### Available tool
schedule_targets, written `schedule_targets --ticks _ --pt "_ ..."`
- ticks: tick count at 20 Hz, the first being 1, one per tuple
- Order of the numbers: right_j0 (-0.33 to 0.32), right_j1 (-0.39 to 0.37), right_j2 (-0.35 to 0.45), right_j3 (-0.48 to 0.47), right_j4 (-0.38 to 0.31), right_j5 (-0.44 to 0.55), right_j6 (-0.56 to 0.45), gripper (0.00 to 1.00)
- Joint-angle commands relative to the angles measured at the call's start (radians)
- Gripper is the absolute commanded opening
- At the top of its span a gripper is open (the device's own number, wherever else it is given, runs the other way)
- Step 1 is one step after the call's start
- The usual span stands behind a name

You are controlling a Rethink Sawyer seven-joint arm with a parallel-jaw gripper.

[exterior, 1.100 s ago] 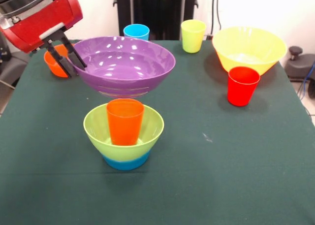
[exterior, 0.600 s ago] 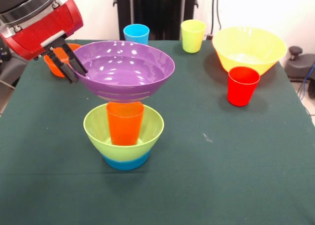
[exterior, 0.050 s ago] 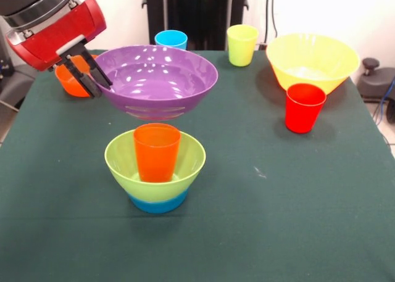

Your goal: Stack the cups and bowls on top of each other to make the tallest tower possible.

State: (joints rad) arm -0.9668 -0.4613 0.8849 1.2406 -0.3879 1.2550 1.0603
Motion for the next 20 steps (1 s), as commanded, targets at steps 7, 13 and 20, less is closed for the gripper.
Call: schedule_targets --ticks 7,13,20 --pt "0.003 -0.015 0.028 0.081 -0.054 -0.052 -0.228 0.0" --pt "0.009 -0.013 0.03 0.065 -0.053 -0.039 -0.227 0.0" --pt "0.008 -0.004 0.04 0.061 -0.052 -0.058 -0.221 0.0"
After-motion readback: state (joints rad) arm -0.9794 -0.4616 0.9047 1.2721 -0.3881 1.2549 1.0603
